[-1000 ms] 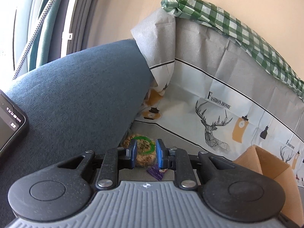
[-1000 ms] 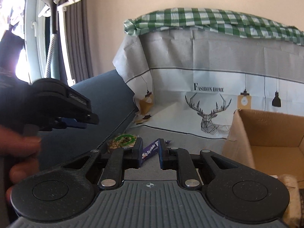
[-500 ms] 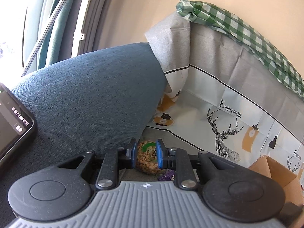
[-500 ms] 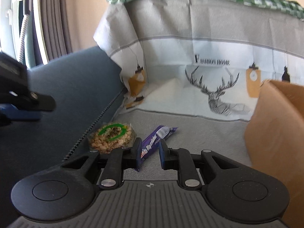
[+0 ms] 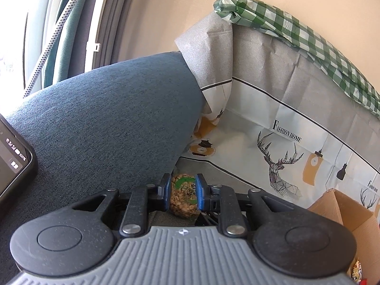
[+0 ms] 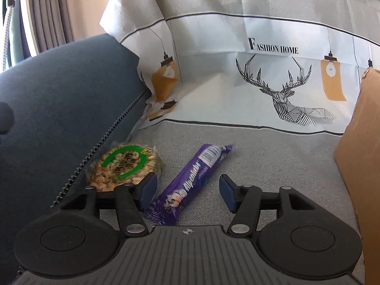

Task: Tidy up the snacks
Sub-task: 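Grasp the purple chocolate bar with the right gripper while the left grasps the round green-labelled grain cake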

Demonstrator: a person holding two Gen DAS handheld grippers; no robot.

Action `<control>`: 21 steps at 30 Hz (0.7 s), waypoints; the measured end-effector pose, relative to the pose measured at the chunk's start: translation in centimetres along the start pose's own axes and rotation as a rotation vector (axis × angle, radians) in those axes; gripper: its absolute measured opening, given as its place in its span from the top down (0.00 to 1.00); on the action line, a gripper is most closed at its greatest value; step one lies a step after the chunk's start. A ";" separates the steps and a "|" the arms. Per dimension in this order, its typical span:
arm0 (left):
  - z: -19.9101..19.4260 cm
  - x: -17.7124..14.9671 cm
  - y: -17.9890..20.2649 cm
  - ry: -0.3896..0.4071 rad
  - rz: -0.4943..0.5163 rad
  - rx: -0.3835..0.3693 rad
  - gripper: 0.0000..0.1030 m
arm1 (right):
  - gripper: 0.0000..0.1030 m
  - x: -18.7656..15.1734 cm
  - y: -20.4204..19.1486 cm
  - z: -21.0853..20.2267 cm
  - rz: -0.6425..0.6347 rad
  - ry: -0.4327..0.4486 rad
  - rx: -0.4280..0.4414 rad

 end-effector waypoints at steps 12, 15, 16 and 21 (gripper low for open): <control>0.0 0.0 0.1 0.005 -0.011 0.010 0.78 | 0.84 0.2 2.5 -1.3 -0.026 -0.017 -0.114; 0.0 0.0 0.1 0.002 -0.012 0.011 0.78 | 0.84 0.5 3.2 -3.0 -0.031 -0.021 -0.113; 0.0 0.0 0.1 0.003 -0.010 0.013 0.78 | 0.84 0.5 3.4 -3.6 -0.031 -0.025 -0.109; -0.3 0.0 -0.1 0.006 -0.013 0.010 0.78 | 0.83 0.3 3.8 -8.5 -0.030 -0.040 -0.064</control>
Point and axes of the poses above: each gripper's, at about its wrist camera, not at the fingertips, and z roughly the way its jaws point, y to its right, x to its top, the point moved 8 cm from there along z, roughly the way its jaws point, and after that the axes turned 2 degrees about y, right-handed, at the moved point
